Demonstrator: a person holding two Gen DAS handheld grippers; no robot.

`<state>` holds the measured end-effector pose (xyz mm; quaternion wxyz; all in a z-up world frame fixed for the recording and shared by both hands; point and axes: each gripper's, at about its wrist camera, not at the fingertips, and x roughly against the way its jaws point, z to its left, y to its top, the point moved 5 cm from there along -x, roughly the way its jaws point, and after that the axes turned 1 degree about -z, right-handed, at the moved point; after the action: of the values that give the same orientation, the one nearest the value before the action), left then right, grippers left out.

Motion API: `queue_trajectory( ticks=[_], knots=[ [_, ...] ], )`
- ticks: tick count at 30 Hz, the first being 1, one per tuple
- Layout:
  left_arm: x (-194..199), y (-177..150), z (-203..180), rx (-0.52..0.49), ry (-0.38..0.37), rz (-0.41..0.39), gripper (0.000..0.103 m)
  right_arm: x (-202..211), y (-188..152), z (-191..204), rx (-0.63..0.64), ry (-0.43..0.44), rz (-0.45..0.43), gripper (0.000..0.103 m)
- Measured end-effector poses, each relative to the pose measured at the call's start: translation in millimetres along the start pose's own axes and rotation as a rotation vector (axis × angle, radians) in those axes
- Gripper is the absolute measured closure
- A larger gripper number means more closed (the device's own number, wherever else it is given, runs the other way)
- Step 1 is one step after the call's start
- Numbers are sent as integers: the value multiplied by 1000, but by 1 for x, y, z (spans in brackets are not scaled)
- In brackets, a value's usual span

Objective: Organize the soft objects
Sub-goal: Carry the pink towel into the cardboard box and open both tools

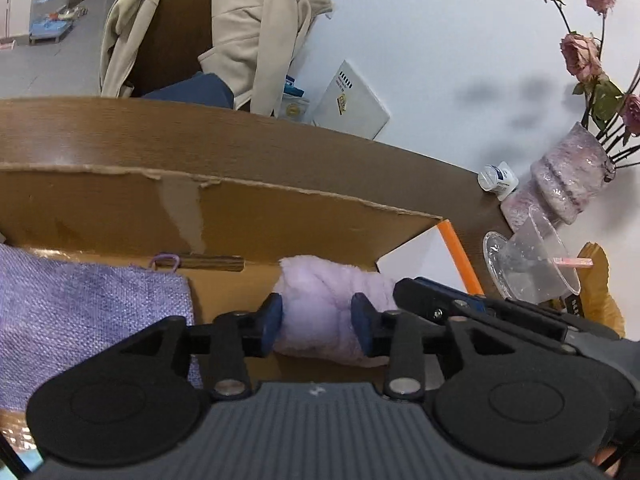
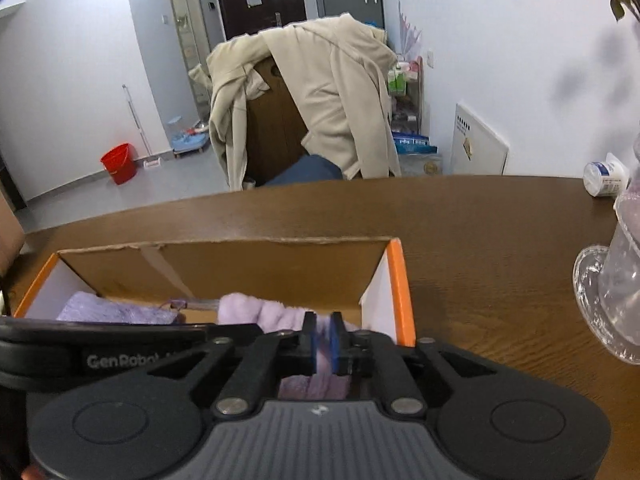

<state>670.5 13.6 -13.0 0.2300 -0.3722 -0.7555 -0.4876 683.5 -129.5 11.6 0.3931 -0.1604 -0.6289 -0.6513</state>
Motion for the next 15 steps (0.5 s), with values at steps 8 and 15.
queue_trajectory(
  ticks=[8,15],
  knots=[
    [83,-7,-30,-49,14,-52,52,97,2,5,20,24,-123,73],
    [217,-88,-77,-238,40,-269,25,254,-44,18,131,83,-323,38]
  ],
)
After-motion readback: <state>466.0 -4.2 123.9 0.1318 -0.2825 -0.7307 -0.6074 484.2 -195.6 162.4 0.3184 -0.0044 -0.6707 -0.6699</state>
